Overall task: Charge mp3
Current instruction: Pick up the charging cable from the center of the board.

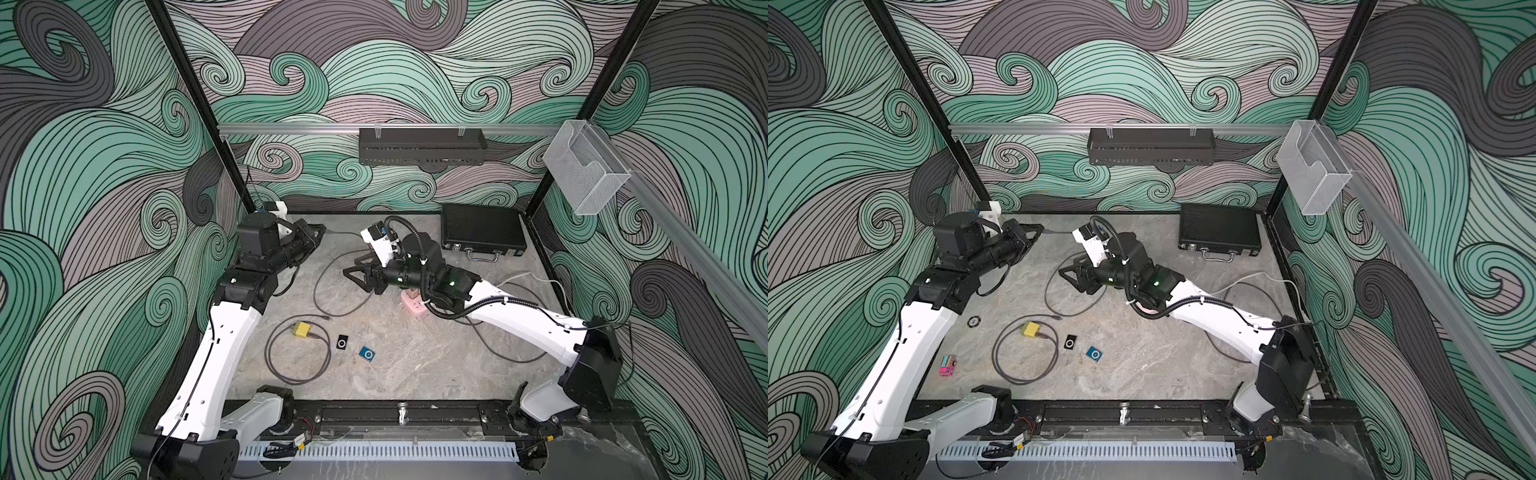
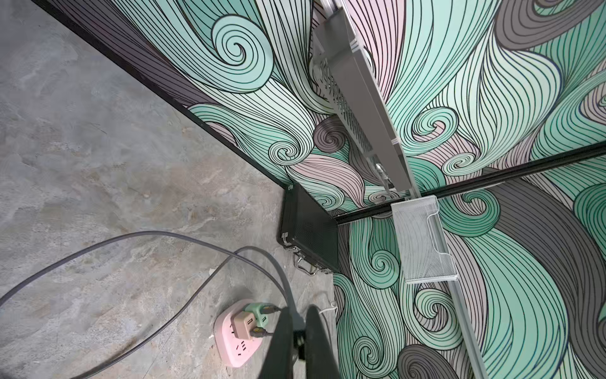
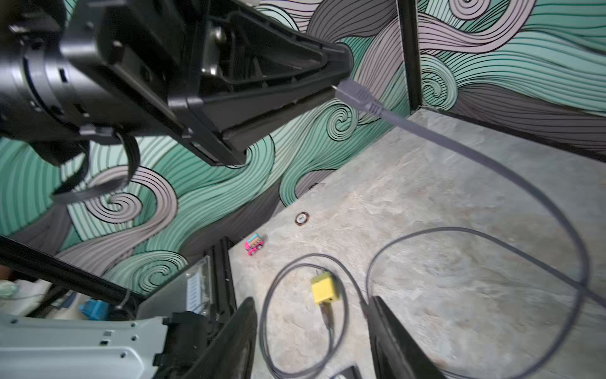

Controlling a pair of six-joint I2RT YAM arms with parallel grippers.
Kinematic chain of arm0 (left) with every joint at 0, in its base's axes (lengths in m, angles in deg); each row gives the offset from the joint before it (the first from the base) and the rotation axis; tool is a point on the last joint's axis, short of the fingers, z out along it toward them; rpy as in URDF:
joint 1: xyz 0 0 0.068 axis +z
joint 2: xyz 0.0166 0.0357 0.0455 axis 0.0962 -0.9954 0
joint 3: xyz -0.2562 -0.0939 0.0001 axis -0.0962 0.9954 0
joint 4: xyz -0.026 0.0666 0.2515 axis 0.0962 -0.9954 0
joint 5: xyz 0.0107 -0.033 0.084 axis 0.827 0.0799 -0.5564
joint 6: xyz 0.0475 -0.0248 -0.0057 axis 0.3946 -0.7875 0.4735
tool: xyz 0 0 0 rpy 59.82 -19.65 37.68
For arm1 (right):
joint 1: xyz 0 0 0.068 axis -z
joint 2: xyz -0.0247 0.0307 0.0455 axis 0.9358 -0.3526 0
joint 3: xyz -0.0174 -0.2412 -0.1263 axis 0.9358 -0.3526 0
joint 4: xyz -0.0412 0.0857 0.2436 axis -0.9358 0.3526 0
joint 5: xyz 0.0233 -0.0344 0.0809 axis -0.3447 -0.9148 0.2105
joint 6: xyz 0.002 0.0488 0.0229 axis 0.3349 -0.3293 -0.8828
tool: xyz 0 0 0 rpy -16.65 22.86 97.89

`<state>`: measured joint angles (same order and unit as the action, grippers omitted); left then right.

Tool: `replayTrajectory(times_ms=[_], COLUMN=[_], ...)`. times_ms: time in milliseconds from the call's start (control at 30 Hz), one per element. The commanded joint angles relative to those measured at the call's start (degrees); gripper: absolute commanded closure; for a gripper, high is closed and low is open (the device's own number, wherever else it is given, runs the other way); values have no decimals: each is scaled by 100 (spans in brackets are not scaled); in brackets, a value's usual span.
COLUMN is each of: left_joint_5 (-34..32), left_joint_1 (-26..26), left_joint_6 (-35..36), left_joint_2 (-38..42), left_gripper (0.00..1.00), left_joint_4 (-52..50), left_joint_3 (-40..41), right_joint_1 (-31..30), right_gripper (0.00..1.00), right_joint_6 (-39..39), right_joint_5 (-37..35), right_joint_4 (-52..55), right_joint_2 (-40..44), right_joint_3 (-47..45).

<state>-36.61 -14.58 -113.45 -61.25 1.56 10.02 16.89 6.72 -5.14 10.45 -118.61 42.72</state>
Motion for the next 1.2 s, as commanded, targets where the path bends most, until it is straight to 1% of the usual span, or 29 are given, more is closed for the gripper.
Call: replayTrajectory(times_ms=[0,133,267,367,467,633,767,867,1033,1167], left_joint_5=[220,204,130,134,99,39,-20,43,18,-10], left_joint_1=[-115,-193,-210,-236,-259,-281,-289,-313,-443,-503], left_joint_6=[146,147,157,104,95,86,43,0,7,33], left_joint_2=[258,448,646,772,857,923,960,942,993,1004], left_gripper=[92,92,92,92,92,92,92,92,92,91], left_joint_4=[570,616,535,594,523,418,429,468,499,505], left_joint_3=[15,157,283,399,431,507,594,616,656,675], right_joint_1=[28,22,27,26,26,36,44,89,213,220], right_gripper=[40,39,36,34,33,33,34,34,35,37], right_joint_6=[-1445,-2492,-3356,-3738,-3878,-3808,-3838,-3981,-4458,-4707], right_joint_5=[614,727,191,-134,-554,-915,-1031,-1111,-1203,-1057], right_joint_4=[-1493,-2941,-4694,-5491,-6115,-6649,-7043,-7066,-7292,-7182], right_joint_2=[-210,-588,-924,-1230,-1357,-1358,-1415,-1483,-1881,-2101], right_joint_3=[-103,-228,-662,-701,-858,-1031,-1114,-1107,-877,-610])
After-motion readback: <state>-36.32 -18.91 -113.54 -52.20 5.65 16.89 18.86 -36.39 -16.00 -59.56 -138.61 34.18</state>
